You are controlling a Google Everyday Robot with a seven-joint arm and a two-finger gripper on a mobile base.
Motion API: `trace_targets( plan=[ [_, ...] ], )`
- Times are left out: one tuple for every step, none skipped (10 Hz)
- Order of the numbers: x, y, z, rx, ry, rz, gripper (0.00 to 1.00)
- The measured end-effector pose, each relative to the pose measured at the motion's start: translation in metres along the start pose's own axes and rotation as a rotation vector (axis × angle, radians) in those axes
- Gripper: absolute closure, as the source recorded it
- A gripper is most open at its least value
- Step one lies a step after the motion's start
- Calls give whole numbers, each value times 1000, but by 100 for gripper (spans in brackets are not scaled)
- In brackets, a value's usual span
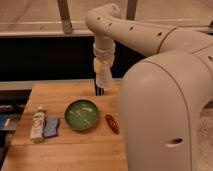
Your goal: Place the ceramic cup over the eraser
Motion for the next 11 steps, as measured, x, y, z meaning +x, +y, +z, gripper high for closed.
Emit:
trace_targets(
  plan=[
    [-4,-8,1,0,-6,1,100],
    [-7,-16,3,-4,-7,1,100],
    [-10,-18,8,-19,-7,-2,100],
    [-14,-21,13,-29,-9,-12,100],
    [-17,-19,15,-44,-13,-26,100],
    [-24,-13,15,-104,-52,-74,100],
    [-28,-8,12,-152,-82,-125,100],
    [-36,0,6,-191,-109,-194,100],
    [-45,11,-3,-203,-141,-256,100],
    [-48,12,-9,-201,-153,-293,100],
    [-49,12,-9,-201,-152,-294,100]
  ],
)
